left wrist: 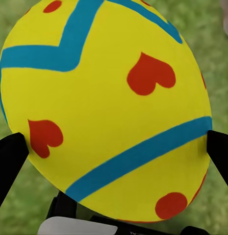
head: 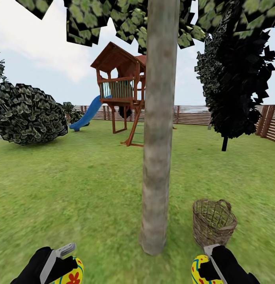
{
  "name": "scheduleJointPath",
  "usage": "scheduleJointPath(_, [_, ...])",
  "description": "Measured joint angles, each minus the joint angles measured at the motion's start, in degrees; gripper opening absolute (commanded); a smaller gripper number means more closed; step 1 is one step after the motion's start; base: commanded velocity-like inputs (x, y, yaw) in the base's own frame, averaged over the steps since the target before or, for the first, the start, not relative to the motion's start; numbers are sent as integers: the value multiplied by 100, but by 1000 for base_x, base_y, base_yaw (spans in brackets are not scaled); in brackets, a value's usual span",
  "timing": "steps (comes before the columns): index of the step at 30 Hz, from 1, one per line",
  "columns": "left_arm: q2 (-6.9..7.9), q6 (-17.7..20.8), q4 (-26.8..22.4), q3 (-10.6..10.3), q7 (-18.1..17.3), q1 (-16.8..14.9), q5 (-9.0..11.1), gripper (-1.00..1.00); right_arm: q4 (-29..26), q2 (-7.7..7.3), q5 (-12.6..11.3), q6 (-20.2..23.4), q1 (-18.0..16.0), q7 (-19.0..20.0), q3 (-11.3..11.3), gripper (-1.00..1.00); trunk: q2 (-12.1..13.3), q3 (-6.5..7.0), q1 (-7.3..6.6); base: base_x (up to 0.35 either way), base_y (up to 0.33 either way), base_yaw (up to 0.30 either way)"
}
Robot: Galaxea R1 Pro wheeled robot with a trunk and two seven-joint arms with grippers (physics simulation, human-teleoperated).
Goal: Take the three Easter eggs out of the wicker basket on the lawn in the garden, then place them on the lawn next to a single tree (choose any tree) so that all three eggs are next to the same tree and none are left in the basket.
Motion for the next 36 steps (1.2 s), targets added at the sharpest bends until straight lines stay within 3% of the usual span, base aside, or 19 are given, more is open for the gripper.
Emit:
scheduleJointPath(31, [8, 0, 0, 0, -2, 0, 0, -100, 8, 5, 2, 0, 0, 0, 0, -100, -1244, -557, 681, 0, 0, 0])
scheduleJointPath(36, [46, 1, 0, 26, -8, 0, 4, -100, 9, 65, 2, 0, 0, 0, 0, -100, -1444, -647, 791, 0, 0, 0])
